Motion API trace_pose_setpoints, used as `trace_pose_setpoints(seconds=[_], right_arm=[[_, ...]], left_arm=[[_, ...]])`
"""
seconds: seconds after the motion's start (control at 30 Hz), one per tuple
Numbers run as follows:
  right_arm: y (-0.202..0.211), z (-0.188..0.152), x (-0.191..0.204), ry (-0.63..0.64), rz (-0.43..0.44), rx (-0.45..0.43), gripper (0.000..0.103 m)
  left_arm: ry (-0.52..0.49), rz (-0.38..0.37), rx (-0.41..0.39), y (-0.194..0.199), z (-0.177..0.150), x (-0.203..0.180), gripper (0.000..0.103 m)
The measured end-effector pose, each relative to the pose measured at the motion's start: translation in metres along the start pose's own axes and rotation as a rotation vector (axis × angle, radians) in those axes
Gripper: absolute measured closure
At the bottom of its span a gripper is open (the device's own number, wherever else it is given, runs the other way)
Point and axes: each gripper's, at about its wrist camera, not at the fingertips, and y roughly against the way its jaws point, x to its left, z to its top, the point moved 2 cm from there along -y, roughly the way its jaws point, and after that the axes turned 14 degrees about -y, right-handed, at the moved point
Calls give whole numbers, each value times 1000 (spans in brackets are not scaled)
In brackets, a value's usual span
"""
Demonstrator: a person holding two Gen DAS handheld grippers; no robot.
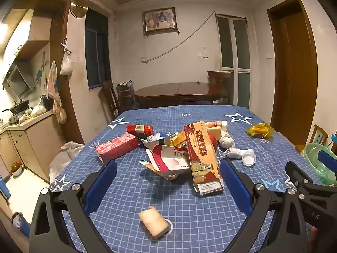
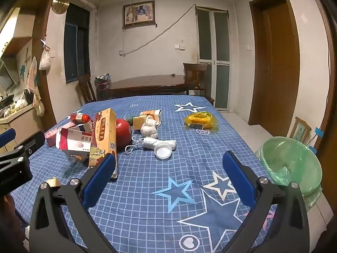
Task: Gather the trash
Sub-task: 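Move both tools toward the pile of boxes on the table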
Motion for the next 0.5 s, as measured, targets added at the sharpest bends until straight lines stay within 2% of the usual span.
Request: trace_pose_setpoints(seconds=[0.5], right_arm=[[0,0,-1,12,-7,5,5]], left_arm=[[0,-7,18,-5,-1,2,5]])
